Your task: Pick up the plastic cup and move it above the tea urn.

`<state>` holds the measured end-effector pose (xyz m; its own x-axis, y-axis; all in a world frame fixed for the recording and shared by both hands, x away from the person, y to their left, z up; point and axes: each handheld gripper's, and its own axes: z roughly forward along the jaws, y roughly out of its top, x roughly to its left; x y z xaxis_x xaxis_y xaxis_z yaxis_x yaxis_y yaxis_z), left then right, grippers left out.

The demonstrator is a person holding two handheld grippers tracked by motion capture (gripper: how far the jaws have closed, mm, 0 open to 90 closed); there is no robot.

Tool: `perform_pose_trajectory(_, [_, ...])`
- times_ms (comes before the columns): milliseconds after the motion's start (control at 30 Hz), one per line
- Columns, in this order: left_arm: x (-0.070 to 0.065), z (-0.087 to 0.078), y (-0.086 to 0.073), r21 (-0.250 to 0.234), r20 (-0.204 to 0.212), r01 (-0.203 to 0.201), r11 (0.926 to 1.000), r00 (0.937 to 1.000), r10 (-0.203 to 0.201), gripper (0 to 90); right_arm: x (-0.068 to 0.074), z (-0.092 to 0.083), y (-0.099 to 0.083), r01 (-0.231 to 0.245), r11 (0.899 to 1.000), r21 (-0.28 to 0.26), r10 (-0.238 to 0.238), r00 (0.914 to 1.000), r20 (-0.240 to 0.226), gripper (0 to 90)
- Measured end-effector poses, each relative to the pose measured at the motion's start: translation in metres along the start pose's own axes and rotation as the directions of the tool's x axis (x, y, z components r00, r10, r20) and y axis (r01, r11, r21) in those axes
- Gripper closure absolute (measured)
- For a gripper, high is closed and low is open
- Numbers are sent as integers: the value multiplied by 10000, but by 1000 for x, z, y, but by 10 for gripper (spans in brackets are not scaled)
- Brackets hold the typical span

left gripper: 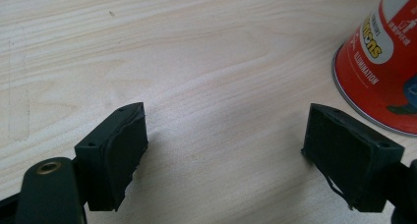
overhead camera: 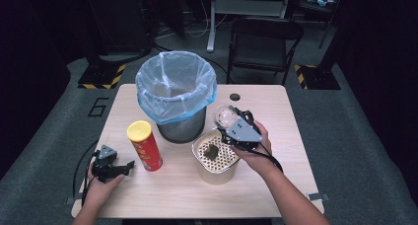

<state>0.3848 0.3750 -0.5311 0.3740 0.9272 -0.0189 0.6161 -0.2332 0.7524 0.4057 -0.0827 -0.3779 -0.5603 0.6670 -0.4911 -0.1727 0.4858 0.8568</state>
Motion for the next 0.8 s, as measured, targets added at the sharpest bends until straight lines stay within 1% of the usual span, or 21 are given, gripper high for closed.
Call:
perform_pose_trajectory(33, [0, 0, 0, 0, 1, 1, 10000, 10000, -1, 165, -4, -1, 0, -529, 9986, 60, 530, 9983, -238, 341])
perform_pose_trajectory(67, [0, 0, 0, 2, -1, -1, 10000, 10000, 1, 165, -7, -1, 0, -899, 9959, 115, 903, 9950, -432, 341])
perform_pose_trajectory(100, [0, 0, 0, 1, 0, 1, 10000, 10000, -1, 165, -11, -2, -1, -1437, 9895, 154, 1444, 9872, -676, 341])
perform_pose_trajectory(133, [0, 0, 0, 3, 0, -1, 10000, 10000, 1, 165, -14, -3, -1, -1871, 9822, 193, 1880, 9785, -852, 341])
perform_pose_trajectory(167, [0, 0, 0, 1, -1, 6, 10000, 10000, -6, 165, -17, -4, -1, -2202, 9752, 220, 2213, 9695, -1057, 341])
perform_pose_trajectory(200, [0, 0, 0, 2, -1, -1, 10000, 10000, 1, 165, -19, -5, -1, -2785, 9600, 296, 2800, 9516, -1267, 341])
perform_pose_trajectory(233, [0, 0, 0, 4, -2, 2, 10000, 10000, -2, 165, -24, -6, -1, -3337, 9420, 348, 3348, 9282, -1622, 342])
perform_pose_trajectory(267, [0, 0, 0, 8, 1, -4, 10000, 10000, 4, 165, -24, -6, -1, -3337, 9420, 348, 3348, 9282, -1622, 342])
perform_pose_trajectory(300, [0, 0, 0, 4, -1, -2, 10000, 10000, 2, 165, -28, -7, -2, -3913, 9198, 295, 3894, 9006, -1933, 342])
perform_pose_trajectory(333, [0, 0, 0, 1, -1, -1, 10000, 10000, 1, 165, -28, -7, -2, -3913, 9198, 295, 3894, 9006, -1933, 342])
perform_pose_trajectory(367, [0, 0, 0, 0, -2, -2, 10000, 10000, 2, 165, -31, -7, -2, -4467, 8943, 271, 4410, 8693, -2230, 345])
perform_pose_trajectory(400, [0, 0, 0, -2, -1, 1, 10000, 10000, -1, 165, -31, -7, -2, -4467, 8943, 271, 4410, 8693, -2230, 345])
perform_pose_trajectory(467, [0, 0, 0, -3, -3, 3, 10000, 10000, -3, 165, -33, -8, -2, -4886, 8721, 274, 4794, 8418, -2483, 347])
perform_pose_trajectory(500, [0, 0, 0, -4, 3, 9, 10000, 10000, -9, 165, -35, -9, -2, -5112, 8589, 299, 4994, 8233, -2696, 347])
perform_pose_trajectory(533, [0, 0, 0, -5, -1, 12, 10000, 10000, -12, 165, -35, -9, -2, -5112, 8589, 299, 4994, 8233, -2696, 347])
perform_pose_trajectory(567, [0, 0, 0, -7, -1, 17, 10000, 10000, -17, 165, -35, -9, -1, -5275, 8487, 385, 5161, 8100, -2786, 347])
perform_pose_trajectory(600, [0, 0, 0, -5, -4, 23, 10000, 10000, -23, 165, -36, -9, -1, -5332, 8449, 435, 5217, 8033, -2871, 347])
perform_pose_trajectory(667, [0, 0, 0, -2, -32, 73, 10000, 10000, -73, 166, -36, -10, 1, -5395, 8400, 579, 5311, 7957, -2914, 347])
perform_pose_trajectory(700, [-1, 0, 0, 13, -42, 86, 10000, 10000, -86, 166, -37, -10, 2, -5290, 8470, 518, 5192, 8024, -2943, 347])
perform_pose_trajectory(800, [-1, 0, 0, 19, -151, 79, 10000, 9999, -78, 162, -38, -11, 6, -5269, 8481, 554, 5177, 8020, -2981, 344])
